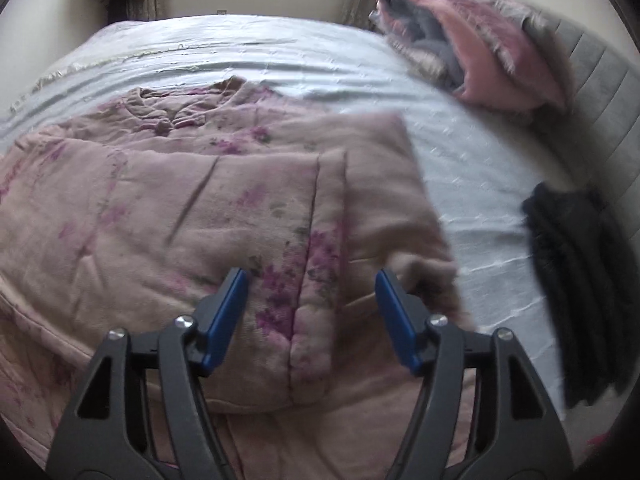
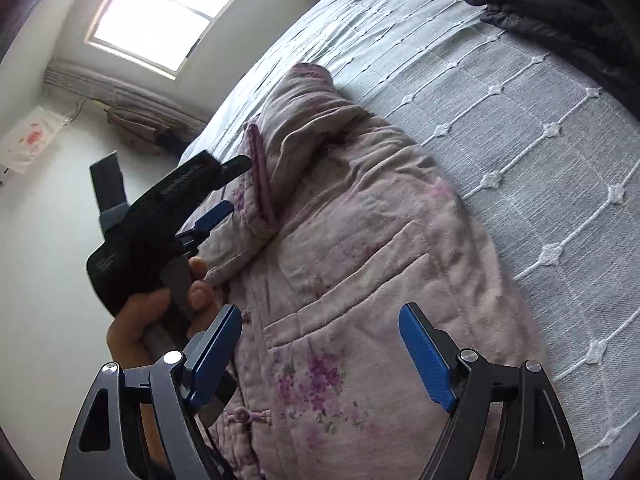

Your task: Fold large clothes

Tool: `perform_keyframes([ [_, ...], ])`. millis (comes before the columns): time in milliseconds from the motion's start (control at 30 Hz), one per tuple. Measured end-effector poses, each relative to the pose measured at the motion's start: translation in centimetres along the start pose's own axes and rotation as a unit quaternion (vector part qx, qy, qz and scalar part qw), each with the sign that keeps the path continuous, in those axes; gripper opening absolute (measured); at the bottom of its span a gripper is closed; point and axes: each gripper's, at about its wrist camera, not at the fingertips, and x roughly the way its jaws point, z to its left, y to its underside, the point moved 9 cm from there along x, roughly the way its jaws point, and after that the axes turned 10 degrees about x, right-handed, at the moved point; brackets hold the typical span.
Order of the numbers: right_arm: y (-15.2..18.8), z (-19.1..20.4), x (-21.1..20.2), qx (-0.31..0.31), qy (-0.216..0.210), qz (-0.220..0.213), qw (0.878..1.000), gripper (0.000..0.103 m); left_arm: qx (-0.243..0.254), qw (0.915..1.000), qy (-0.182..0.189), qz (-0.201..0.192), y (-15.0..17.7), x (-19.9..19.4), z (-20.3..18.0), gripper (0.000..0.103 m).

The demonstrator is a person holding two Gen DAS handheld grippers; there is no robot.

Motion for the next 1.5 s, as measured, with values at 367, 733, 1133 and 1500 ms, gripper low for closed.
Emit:
perform_keyframes([
  [367,-0.1,0.0,-0.6,0.005,-0.015,0.006,1.000,0.082,-0.077,0.9919,0.056,-0.084,-3.0,-5.4,3.4,0.018],
  [733,-0.2,0.0,-0.4,0.010,-0.013,0.004,1.000,0.082,-0.096,0.9910,0.065,-0.067,-8.6,-2.0,2.8,0.023],
  [1133,0.2,-0.1,0.5,0.003,0.003,0.012,1.000,0.082,-0.155,0.9736,0.168,-0.004,-1.3,-2.1,4.9,0.038],
  [1500,-0.2,-0.3,-0.1,-0.007,0.007,0.001,1.000,0.082,-0.202,0.9792,-0.012,-0.008,15.7,-18.2,25.0,0.064],
])
